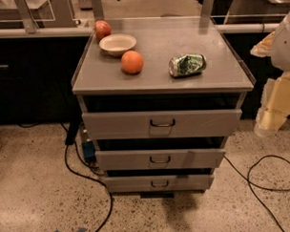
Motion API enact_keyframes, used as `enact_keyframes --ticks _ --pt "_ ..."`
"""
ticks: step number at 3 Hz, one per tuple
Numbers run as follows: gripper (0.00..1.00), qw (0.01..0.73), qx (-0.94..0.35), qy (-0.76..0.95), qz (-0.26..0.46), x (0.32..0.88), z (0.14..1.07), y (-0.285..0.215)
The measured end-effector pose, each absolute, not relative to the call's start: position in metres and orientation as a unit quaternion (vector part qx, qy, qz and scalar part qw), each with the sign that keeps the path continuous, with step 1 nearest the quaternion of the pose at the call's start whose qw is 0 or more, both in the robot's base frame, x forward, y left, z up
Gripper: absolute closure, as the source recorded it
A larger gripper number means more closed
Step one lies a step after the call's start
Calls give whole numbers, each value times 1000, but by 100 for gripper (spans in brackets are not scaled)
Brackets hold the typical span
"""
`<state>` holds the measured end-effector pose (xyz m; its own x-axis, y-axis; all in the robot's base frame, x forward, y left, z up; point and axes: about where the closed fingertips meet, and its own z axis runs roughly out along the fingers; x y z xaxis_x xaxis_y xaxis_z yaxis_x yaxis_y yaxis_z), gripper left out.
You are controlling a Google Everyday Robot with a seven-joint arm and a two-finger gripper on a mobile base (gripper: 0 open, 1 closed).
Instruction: Open top drawer
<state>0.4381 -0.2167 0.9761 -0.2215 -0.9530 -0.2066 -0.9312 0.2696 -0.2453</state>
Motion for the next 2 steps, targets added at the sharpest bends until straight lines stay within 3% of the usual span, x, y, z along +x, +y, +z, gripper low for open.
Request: enact_keyframes --ticks 2 --pt "0 156 -602 782 -41 448 959 -219"
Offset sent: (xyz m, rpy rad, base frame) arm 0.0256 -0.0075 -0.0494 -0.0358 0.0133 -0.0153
